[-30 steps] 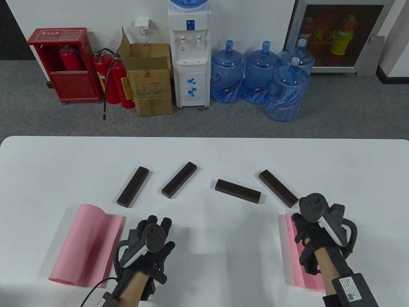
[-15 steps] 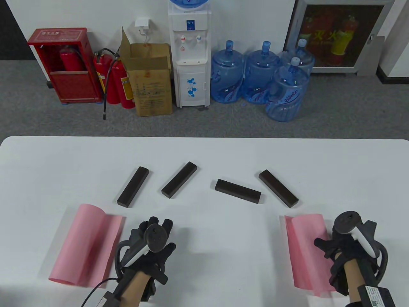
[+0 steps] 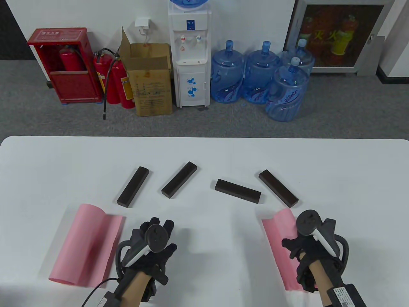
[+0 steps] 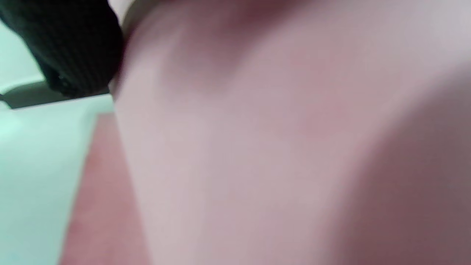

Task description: Unroll papers and secure with paperweights

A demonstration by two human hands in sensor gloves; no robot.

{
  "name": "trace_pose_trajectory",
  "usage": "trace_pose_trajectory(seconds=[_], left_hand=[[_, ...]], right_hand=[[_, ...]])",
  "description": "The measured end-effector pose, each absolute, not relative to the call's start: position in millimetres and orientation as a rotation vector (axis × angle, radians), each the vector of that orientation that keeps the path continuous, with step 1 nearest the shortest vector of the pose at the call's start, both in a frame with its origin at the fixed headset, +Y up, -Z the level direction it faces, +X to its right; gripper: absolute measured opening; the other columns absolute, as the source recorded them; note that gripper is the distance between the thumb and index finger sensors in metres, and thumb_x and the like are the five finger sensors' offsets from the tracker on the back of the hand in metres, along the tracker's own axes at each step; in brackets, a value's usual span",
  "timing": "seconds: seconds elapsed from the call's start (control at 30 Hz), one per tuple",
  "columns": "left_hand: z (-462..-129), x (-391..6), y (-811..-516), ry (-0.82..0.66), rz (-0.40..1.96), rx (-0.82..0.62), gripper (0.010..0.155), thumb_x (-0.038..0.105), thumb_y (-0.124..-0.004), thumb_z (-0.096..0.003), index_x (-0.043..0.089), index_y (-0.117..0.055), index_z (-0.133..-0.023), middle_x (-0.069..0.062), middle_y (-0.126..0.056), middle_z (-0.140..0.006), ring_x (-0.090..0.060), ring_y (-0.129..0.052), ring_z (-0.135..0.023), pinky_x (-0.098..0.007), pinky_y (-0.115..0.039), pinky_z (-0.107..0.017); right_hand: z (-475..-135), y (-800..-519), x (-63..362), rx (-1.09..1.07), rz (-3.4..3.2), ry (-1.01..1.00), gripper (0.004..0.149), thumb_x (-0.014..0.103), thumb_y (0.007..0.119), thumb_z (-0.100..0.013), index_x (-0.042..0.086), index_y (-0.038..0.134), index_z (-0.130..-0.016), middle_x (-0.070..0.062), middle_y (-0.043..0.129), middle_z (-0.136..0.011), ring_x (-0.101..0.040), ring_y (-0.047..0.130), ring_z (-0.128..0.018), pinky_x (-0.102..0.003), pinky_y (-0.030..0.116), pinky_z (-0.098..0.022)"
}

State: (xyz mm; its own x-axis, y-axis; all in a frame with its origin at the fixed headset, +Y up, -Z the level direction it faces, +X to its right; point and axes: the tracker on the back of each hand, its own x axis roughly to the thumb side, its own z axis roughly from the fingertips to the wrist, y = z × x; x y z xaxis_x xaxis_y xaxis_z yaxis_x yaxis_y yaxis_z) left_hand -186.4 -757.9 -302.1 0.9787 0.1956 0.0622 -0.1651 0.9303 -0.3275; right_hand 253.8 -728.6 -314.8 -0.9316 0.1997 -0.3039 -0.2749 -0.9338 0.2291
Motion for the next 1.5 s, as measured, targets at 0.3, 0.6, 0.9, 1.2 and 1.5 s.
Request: trace_pose_trajectory(seconds=[0.3,0.6,0.9,1.2,1.5], left_hand=[[-301.6,-184.9,-758.9,-0.107,0.193,-0.334,0.073,0.059,-0.062,-0.0500,0.046,-0.025,-0.112,-0.010,-0.021,-0.126,-0.046,-0.029,-0.115,-0.068,-0.031,-0.079],[-300.4,-177.1,-761.5,-0.132,0.205,-0.359,0.073,0.059,-0.062,-0.0501,0.045,-0.025,-0.112,-0.010,-0.021,-0.126,-0.046,-0.029,-0.115,-0.068,-0.031,-0.079],[-300.8,-111.5,-748.7,-0.217,0.209,-0.432,0.074,0.060,-0.061,-0.0504,0.045,-0.023,-0.112,-0.010,-0.022,-0.126,-0.047,-0.030,-0.115,-0.068,-0.032,-0.079],[-312.5,-35.0,-771.0,-0.218,0.099,-0.559,0.077,0.061,-0.063,-0.0495,0.044,-0.021,-0.112,-0.010,-0.019,-0.126,-0.047,-0.028,-0.115,-0.067,-0.031,-0.080],[-313.4,-29.8,-788.3,-0.217,0.048,-0.624,0.074,0.056,-0.061,-0.0520,0.045,-0.018,-0.111,-0.011,-0.002,-0.120,-0.045,-0.009,-0.110,-0.061,-0.021,-0.081]], right_hand=[[-317.0,-693.3,193.0,-0.284,2.484,0.199,0.091,0.051,0.085,-0.038,0.012,0.040,-0.107,-0.016,0.065,-0.097,-0.032,0.097,-0.059,-0.043,0.086,-0.036],[-319.7,-764.0,171.1,-0.389,2.290,0.378,0.094,0.049,0.085,-0.039,0.011,0.034,-0.107,-0.020,0.062,-0.097,-0.035,0.096,-0.060,-0.044,0.086,-0.033],[-321.2,-766.6,164.5,-0.341,2.354,0.390,0.092,0.051,0.085,-0.038,0.012,0.038,-0.108,-0.019,0.062,-0.098,-0.034,0.094,-0.061,-0.045,0.084,-0.036],[-320.4,-768.7,168.6,-0.339,2.323,0.400,0.092,0.052,0.084,-0.039,0.011,0.039,-0.107,-0.020,0.062,-0.098,-0.032,0.094,-0.061,-0.045,0.083,-0.037],[-314.8,-760.3,158.3,-0.405,2.526,0.286,0.091,0.051,0.083,-0.039,0.010,0.039,-0.107,-0.021,0.060,-0.099,-0.032,0.095,-0.061,-0.048,0.084,-0.038]])
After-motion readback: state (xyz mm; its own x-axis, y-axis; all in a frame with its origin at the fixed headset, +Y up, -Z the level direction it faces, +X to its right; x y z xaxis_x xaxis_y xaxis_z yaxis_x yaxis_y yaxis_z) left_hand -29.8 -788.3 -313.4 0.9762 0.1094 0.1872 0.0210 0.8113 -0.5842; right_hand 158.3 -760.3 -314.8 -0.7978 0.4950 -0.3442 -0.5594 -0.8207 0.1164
